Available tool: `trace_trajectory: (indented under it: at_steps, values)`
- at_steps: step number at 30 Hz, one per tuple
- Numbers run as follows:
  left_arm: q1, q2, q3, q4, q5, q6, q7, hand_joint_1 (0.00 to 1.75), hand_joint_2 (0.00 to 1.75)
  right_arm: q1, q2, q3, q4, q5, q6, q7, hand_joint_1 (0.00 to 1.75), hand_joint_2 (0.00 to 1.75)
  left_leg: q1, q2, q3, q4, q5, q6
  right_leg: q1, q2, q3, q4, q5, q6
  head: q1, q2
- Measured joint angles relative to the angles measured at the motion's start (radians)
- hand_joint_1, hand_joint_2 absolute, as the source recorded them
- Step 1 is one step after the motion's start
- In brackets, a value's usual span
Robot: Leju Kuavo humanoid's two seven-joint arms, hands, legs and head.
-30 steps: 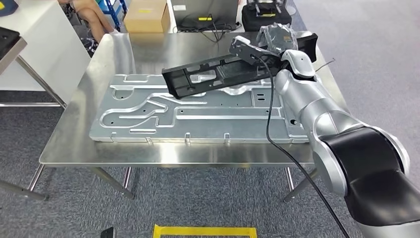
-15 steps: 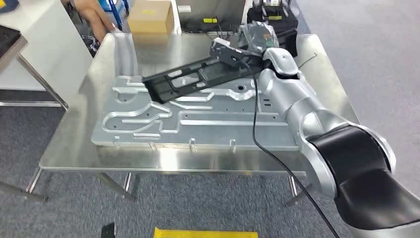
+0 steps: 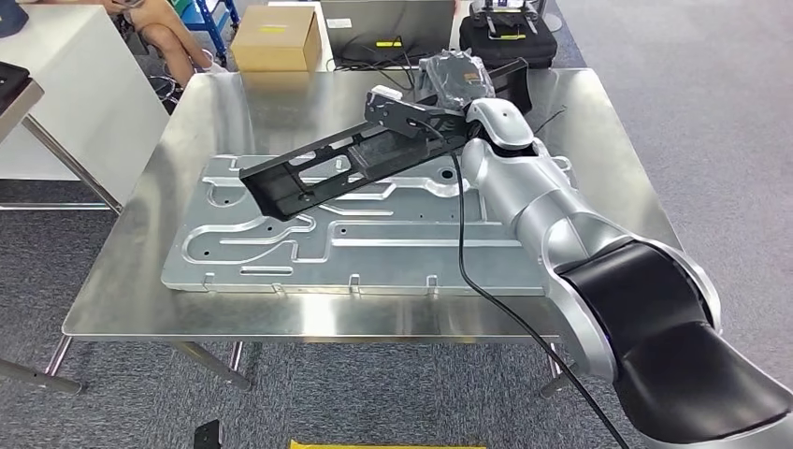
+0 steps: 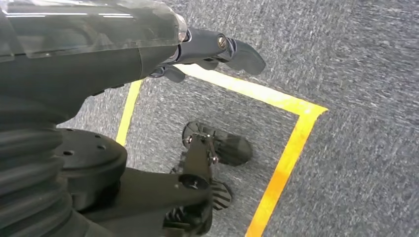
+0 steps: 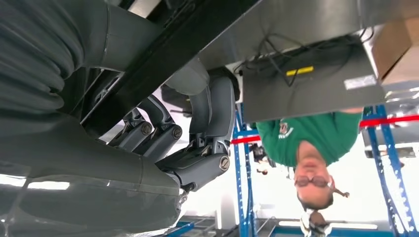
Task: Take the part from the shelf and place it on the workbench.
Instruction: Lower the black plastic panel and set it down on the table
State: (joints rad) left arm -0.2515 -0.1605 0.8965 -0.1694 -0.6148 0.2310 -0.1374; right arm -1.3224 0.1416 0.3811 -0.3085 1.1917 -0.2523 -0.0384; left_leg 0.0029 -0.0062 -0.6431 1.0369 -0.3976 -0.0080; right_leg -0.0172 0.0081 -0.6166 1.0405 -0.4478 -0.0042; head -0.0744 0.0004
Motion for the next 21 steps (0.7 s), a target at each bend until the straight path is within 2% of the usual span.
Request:
trace_trajectory:
  at_steps: [2, 4, 5, 7, 8, 9, 10, 11, 12, 14, 16, 18, 20, 21]
  values:
    - [-0.001, -0.001, 0.0, 0.0, 0.0, 0.001, 0.0, 0.0, 1.75, 0.0, 0.001, 0.0, 0.0, 0.0, 0.0, 0.0, 1.75, 1.75, -0.001, -0.001, 0.007, -0.012, -0.007, 0.007, 0.001, 0.0, 0.0, -0.005, 0.001, 0.012, 0.0, 0.0]
    - [0.0, -0.002, 0.0, 0.0, -0.001, 0.002, 0.001, 0.0, 1.75, 0.0, 0.001, 0.001, 0.0, 0.0, 0.0, 0.0, 1.75, 1.75, 0.003, 0.0, 0.013, -0.024, -0.004, 0.017, 0.002, -0.003, -0.004, 0.009, -0.012, 0.021, 0.0, 0.0]
    - [-0.001, -0.003, 0.0, 0.0, -0.003, 0.003, 0.002, 0.0, 1.75, -0.002, 0.001, 0.001, 0.0, 0.0, 0.001, 0.0, 1.75, 1.75, 0.005, 0.0, 0.017, -0.03, -0.001, 0.022, 0.002, -0.003, -0.018, 0.041, -0.031, 0.025, 0.0, 0.0]
    - [-0.003, -0.004, 0.0, 0.0, -0.009, 0.005, 0.008, 0.0, 1.75, 0.0, 0.001, 0.001, 0.001, 0.001, 0.003, 0.0, 1.75, 1.75, 0.005, 0.001, 0.02, -0.033, -0.001, 0.029, 0.002, -0.004, -0.079, 0.161, -0.087, 0.028, 0.0, 0.0]
    - [-0.004, -0.004, -0.001, 0.0, -0.012, 0.006, 0.012, 0.0, 1.75, 0.005, 0.001, 0.001, 0.003, 0.002, 0.004, 0.0, 1.31, 1.31, 0.004, 0.001, 0.02, -0.031, -0.002, 0.031, 0.002, -0.004, -0.114, 0.225, -0.108, 0.029, 0.0, 0.0]
    - [-0.004, -0.004, -0.001, 0.0, -0.014, 0.007, 0.017, 0.0, 1.75, 0.01, 0.001, 0.001, 0.004, 0.003, 0.005, 0.0, 0.87, 0.87, 0.003, 0.0, 0.021, -0.03, -0.004, 0.032, 0.002, -0.004, -0.138, 0.264, -0.112, 0.03, 0.0, 0.0]
    - [-0.004, -0.004, -0.001, 0.0, -0.016, 0.007, 0.02, 0.0, 1.75, 0.014, 0.001, 0.001, 0.006, 0.004, 0.004, 0.0, 0.44, 0.44, 0.002, -0.001, 0.021, -0.027, -0.006, 0.033, 0.002, -0.004, -0.144, 0.265, -0.097, 0.029, 0.0, 0.0]
    - [-0.004, -0.004, -0.001, 0.0, -0.018, 0.008, 0.023, 0.0, 1.75, 0.017, 0.001, 0.001, 0.007, 0.005, 0.004, -0.001, 0.0, 0.0, 0.002, -0.002, 0.022, -0.023, -0.009, 0.032, 0.002, -0.004, -0.129, 0.226, -0.065, 0.027, 0.0, 0.0]
    - [-0.004, -0.004, -0.001, 0.0, -0.019, 0.008, 0.024, 0.0, 1.75, 0.018, 0.001, 0.002, 0.008, 0.005, 0.003, -0.002, 0.0, 0.0, 0.002, -0.004, 0.022, -0.018, -0.013, 0.03, 0.002, -0.005, -0.101, 0.159, -0.025, 0.024, 0.0, 0.0]
    - [-0.005, -0.003, -0.001, 0.0, -0.02, 0.008, 0.028, 0.0, 1.75, 0.017, 0.002, 0.002, 0.008, 0.006, 0.002, -0.007, 0.0, 0.0, -0.001, -0.005, 0.019, -0.009, -0.021, 0.022, 0.006, -0.005, -0.049, 0.042, 0.022, 0.016, 0.0, 0.0]
    - [-0.006, -0.002, -0.001, 0.0, -0.02, 0.008, 0.029, 0.0, 1.75, 0.017, 0.003, 0.002, 0.009, 0.006, 0.002, -0.011, 0.0, 0.0, -0.004, -0.005, 0.016, -0.005, -0.024, 0.013, 0.011, -0.003, -0.035, 0.009, 0.024, 0.008, 0.0, 0.0]
    - [-0.006, 0.0, -0.001, 0.0, -0.02, 0.009, 0.031, 0.0, 0.87, 0.018, 0.003, 0.002, 0.009, 0.006, 0.002, -0.012, 0.0, 0.0, -0.003, -0.004, 0.017, -0.005, -0.026, 0.004, 0.008, -0.002, -0.034, 0.003, 0.027, -0.001, 0.0, 0.0]
    - [-0.007, 0.002, -0.001, 0.0, -0.02, 0.013, 0.036, 0.0, 0.0, 0.017, 0.005, 0.002, 0.009, 0.006, 0.002, -0.013, 0.0, 0.0, -0.002, -0.002, 0.001, 0.034, -0.055, -0.008, 0.003, -0.003, -0.029, -0.005, 0.03, -0.012, 0.0, 0.0]
    - [-0.008, 0.003, -0.001, 0.0, -0.02, 0.016, 0.038, 0.0, 0.0, 0.016, 0.006, 0.002, 0.009, 0.007, 0.002, -0.013, 0.0, 0.0, 0.001, -0.001, -0.02, 0.083, -0.082, -0.014, 0.001, -0.004, -0.026, -0.007, 0.031, -0.015, 0.0, 0.0]
